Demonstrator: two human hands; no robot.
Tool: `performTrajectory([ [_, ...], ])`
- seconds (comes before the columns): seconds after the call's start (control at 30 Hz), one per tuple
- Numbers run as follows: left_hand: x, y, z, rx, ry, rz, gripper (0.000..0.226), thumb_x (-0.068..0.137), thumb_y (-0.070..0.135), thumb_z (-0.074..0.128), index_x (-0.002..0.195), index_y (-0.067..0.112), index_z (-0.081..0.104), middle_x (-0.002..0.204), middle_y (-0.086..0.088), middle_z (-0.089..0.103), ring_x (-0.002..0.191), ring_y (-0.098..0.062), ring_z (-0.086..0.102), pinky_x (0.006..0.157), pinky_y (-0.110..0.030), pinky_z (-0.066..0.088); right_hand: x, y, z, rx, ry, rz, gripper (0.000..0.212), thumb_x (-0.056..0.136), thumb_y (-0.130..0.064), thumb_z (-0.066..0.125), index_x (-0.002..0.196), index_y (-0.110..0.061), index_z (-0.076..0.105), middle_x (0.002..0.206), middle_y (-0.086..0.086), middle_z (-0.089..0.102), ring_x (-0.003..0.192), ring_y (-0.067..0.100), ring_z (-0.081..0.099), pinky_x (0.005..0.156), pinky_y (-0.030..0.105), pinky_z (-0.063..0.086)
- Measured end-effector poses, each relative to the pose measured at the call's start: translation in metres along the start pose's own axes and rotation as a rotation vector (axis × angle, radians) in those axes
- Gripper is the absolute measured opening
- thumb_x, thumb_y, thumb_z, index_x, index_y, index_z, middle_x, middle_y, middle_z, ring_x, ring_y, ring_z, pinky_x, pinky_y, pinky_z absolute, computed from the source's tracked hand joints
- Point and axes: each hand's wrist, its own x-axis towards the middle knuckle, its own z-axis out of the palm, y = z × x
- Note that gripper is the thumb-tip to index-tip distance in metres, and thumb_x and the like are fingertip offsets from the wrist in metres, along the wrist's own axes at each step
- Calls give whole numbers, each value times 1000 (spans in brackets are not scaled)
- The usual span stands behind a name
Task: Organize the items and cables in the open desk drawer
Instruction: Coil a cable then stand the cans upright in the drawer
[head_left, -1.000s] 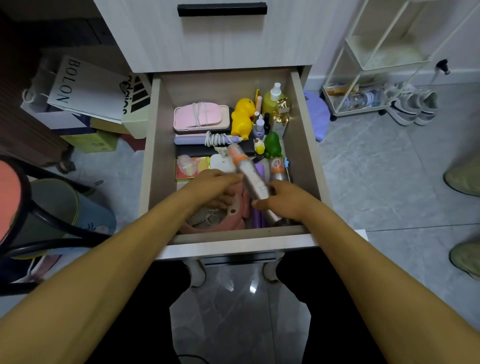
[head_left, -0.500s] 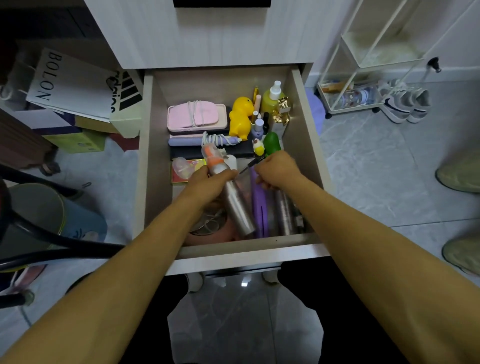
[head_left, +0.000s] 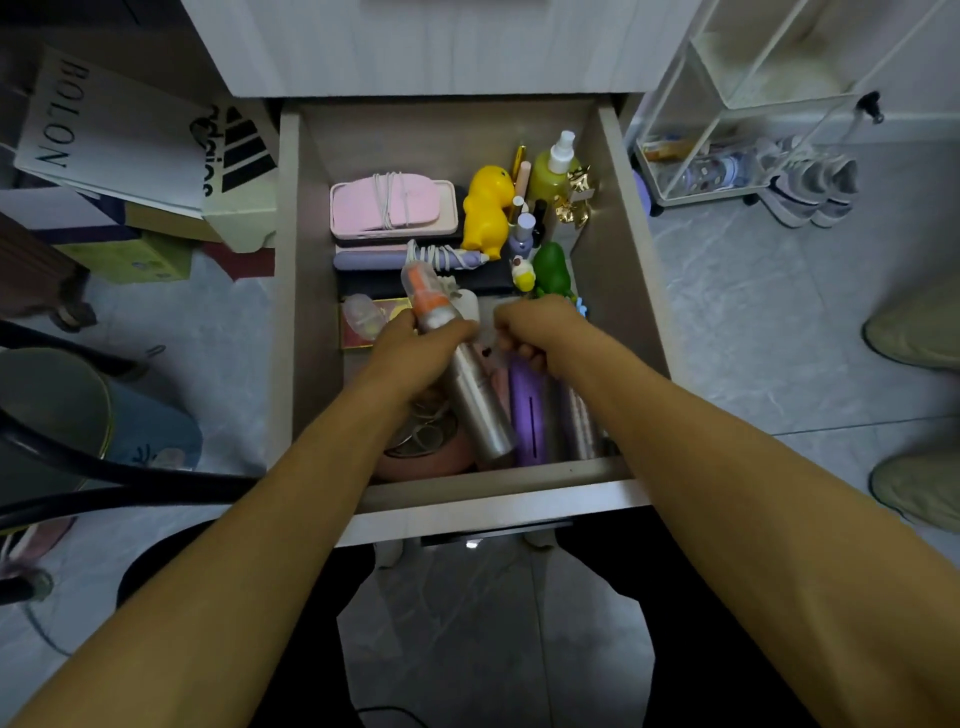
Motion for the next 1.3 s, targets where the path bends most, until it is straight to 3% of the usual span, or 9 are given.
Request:
performTrajectory([
  [0.17,-5,4,9,144,-27,103,33,83,38,73,109,21,61,100,-3,68,85,-18,66,83,-39,57,-35,23,-34,-282,58,-75,25,84,-16,52,71,-3,69,59,4,68,41,12,52,40,17,39],
  [0.23,-4,9,17,287,-67,181,29,84,40,72,101,20,61,94,-2,67,82,-17,64,80,-36,56,-47,30,-40,-468,89,-112,27,87,-20,51,92,-2,69,82,10,73,66,17,67,57,21,51],
  [0.37,4,14,38,549,-129,167,41,83,46,71,105,16,55,104,-9,62,93,-26,62,82,-38,55,-74,42,-37,-705,133,-122,29,92,-14,50,116,1,56,117,19,62,105,34,63,81,33,51],
  [0.57,10,21,70,738,-43,90,31,77,39,72,80,14,54,93,-10,61,77,-25,60,67,-29,51,-83,48,-43,-786,190,-153,31,92,-10,48,121,-1,55,124,18,59,112,34,59,88,36,49],
  [0.7,10,16,88,808,9,64,42,73,36,74,104,12,60,107,-11,63,93,-29,63,71,-29,49,-85,51,-41,-793,202,-152,31,94,-9,47,124,-1,56,124,18,59,110,33,61,88,36,50],
  [0.87,14,14,100,745,78,75,58,75,46,75,117,10,59,119,-13,61,107,-32,61,86,-36,52,-79,55,-39,-821,190,-150,31,96,-8,47,125,-2,54,125,17,58,110,33,61,87,38,51],
  [1.03,16,19,87,446,63,42,59,73,36,81,118,5,57,100,-8,56,85,-25,57,69,-29,46,-66,62,-33,-786,126,-96,29,96,-10,47,122,-2,55,120,17,60,105,33,62,84,40,53],
  [1.13,18,21,61,260,118,33,56,71,36,82,113,6,60,103,-9,63,84,-26,63,71,-33,54,-55,60,-33,-738,93,-27,30,96,-10,47,124,-1,54,123,18,59,108,32,61,86,39,52],
  [1.3,10,13,24,286,75,26,44,75,34,80,104,8,61,96,-9,61,68,-15,57,56,-27,45,-47,54,-30,-718,120,46,41,96,-12,51,136,-2,45,134,18,51,119,32,55,95,38,48],
])
